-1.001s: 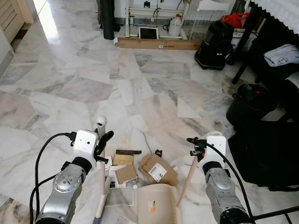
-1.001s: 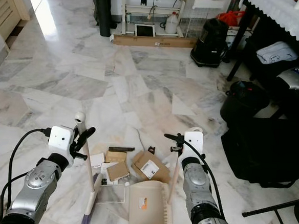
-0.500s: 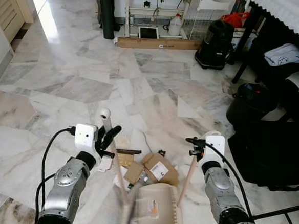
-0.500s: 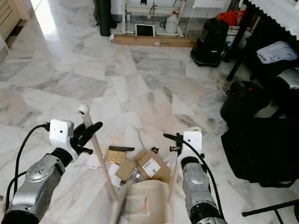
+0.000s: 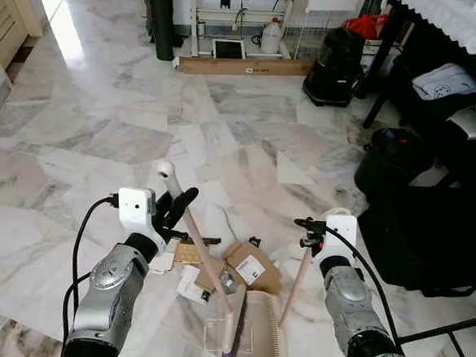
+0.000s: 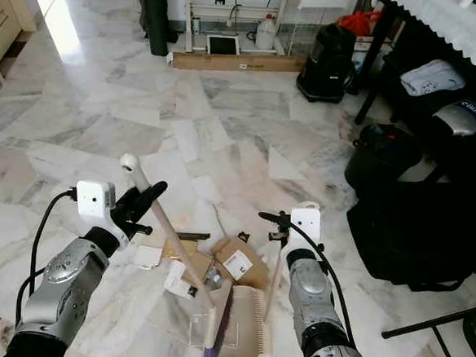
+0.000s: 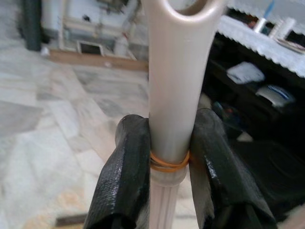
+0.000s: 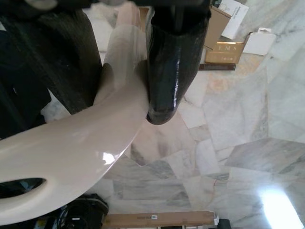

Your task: Sweep floor

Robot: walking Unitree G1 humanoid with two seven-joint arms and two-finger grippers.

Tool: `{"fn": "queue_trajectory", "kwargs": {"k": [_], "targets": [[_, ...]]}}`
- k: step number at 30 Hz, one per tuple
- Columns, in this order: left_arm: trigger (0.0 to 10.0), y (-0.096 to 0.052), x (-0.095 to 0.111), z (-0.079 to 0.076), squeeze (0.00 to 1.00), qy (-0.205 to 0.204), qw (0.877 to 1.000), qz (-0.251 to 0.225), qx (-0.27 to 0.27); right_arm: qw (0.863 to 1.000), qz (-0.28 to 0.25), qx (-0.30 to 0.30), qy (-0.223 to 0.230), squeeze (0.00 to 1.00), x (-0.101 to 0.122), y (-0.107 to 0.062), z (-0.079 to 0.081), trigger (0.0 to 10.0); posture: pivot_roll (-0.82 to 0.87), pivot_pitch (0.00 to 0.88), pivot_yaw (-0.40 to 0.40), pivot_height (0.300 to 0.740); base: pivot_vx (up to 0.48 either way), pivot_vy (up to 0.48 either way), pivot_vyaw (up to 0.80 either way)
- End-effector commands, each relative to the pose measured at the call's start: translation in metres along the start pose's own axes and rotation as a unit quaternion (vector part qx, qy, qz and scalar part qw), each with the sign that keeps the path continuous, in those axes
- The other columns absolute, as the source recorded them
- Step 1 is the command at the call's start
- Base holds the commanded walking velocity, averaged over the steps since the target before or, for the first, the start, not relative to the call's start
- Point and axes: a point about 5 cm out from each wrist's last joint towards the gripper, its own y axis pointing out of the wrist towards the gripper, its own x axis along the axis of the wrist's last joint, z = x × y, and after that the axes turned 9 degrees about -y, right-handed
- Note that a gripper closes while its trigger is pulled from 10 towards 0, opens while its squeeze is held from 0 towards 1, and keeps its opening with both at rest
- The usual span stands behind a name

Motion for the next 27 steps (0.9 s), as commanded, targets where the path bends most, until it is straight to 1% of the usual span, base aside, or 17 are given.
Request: {"fn": "queue_trajectory", "kwargs": {"k": [1, 4, 5, 7, 10, 14, 17, 19, 23, 27], "targets": [[10.0, 0.004, 0.030, -0.002, 0.00, 0.046, 0.996, -0.073, 0.011, 1.000, 0.012, 0.009, -0.001, 0.00, -0.005, -0.002, 0.003, 10.0, 0.05, 0.115, -0.051, 0.740, 0.000, 0.000, 0.00], [10.0, 0.004, 0.040, 0.000, 0.00, 0.073, 0.992, -0.097, 0.021, 1.000, 0.004, 0.008, 0.002, 0.00, -0.003, -0.001, 0.003, 10.0, 0.05, 0.115, -0.051, 0.740, 0.000, 0.000, 0.00], [10.0, 0.004, 0.042, 0.001, 0.00, 0.077, 0.991, -0.103, 0.027, 1.000, -0.008, 0.009, 0.007, 0.00, 0.000, -0.001, 0.004, 10.0, 0.05, 0.115, -0.051, 0.740, 0.000, 0.000, 0.00], [10.0, 0.004, 0.043, 0.001, 0.00, 0.078, 0.991, -0.105, 0.029, 1.000, -0.013, 0.009, 0.009, 0.00, 0.002, -0.001, 0.004, 10.0, 0.05, 0.115, -0.051, 0.740, 0.000, 0.000, 0.00], [10.0, 0.003, 0.043, 0.004, 0.00, 0.101, 0.988, -0.108, 0.039, 0.999, -0.031, 0.013, 0.018, 0.00, 0.006, -0.002, 0.003, 10.0, 0.04, 0.112, -0.051, 0.740, 0.000, 0.000, 0.00], [10.0, 0.004, 0.044, 0.004, 0.00, 0.117, 0.986, -0.114, 0.046, 0.998, -0.055, 0.016, 0.039, 0.00, 0.012, -0.002, 0.000, 10.0, 0.04, 0.110, -0.052, 0.740, 0.000, 0.000, 0.00], [10.0, 0.004, 0.044, 0.004, 0.00, 0.129, 0.984, -0.112, 0.048, 0.995, -0.079, 0.013, 0.067, 0.00, 0.018, -0.002, -0.003, 10.0, 0.04, 0.110, -0.052, 0.740, 0.000, 0.000, 0.00], [10.0, 0.003, 0.042, 0.004, 0.00, 0.130, 0.984, -0.111, 0.050, 0.992, -0.091, 0.007, 0.083, 0.00, 0.022, -0.002, -0.006, 10.0, 0.04, 0.110, -0.052, 0.740, 0.000, 0.000, 0.00], [10.0, 0.003, 0.037, 0.003, 0.00, 0.132, 0.984, -0.107, 0.052, 0.989, -0.110, -0.003, 0.101, 0.00, 0.030, -0.002, -0.012, 10.0, 0.04, 0.099, -0.053, 0.740, 0.000, 0.000, 0.00], [10.0, 0.002, 0.035, 0.003, 0.00, 0.134, 0.984, -0.108, 0.055, 0.986, -0.118, -0.009, 0.119, 0.00, 0.033, -0.001, -0.015, 10.0, 0.04, 0.094, -0.054, 0.740, 0.000, 0.000, 0.00]]}}
